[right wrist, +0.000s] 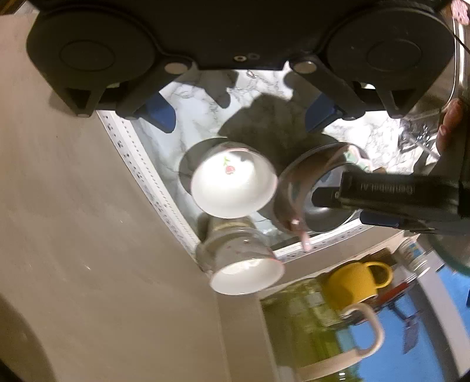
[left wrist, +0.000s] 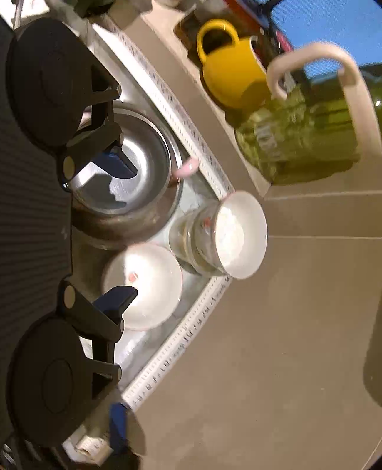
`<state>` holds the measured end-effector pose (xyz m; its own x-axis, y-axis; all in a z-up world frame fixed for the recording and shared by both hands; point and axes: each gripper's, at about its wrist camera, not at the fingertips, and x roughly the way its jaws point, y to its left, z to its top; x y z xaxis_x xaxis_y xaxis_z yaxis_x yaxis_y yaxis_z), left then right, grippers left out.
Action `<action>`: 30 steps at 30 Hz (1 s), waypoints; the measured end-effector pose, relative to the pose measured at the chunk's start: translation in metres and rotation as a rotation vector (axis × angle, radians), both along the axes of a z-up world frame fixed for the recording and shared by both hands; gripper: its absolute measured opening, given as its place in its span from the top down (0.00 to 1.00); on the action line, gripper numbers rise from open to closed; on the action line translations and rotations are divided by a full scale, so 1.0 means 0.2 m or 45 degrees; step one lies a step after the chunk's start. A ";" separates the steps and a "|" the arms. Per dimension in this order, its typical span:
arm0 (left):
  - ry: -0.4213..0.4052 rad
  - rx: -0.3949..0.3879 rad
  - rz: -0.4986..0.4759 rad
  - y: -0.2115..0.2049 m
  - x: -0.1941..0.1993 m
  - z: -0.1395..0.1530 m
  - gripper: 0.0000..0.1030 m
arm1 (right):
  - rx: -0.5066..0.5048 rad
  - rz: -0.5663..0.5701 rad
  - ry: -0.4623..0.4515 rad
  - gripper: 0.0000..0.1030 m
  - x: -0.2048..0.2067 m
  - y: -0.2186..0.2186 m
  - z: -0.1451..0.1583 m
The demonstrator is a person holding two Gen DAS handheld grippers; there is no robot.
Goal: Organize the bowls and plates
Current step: 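Lower the pot into the larger steel pot and open both grippers, then move both grippers to the white floral bowl's rim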
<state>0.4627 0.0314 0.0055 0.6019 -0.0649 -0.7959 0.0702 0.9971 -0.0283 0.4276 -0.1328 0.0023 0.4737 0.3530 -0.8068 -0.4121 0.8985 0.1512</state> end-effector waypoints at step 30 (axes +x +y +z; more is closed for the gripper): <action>0.122 0.094 -0.148 -0.25 0.47 -0.30 0.45 | 0.062 -0.309 0.095 0.60 0.34 0.06 -0.34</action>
<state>0.5566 -0.0181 -0.0541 0.5151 -0.0689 -0.8544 0.1861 0.9820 0.0330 0.4962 -0.1198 -0.0657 0.4887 0.2754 -0.8278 -0.1714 0.9607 0.2184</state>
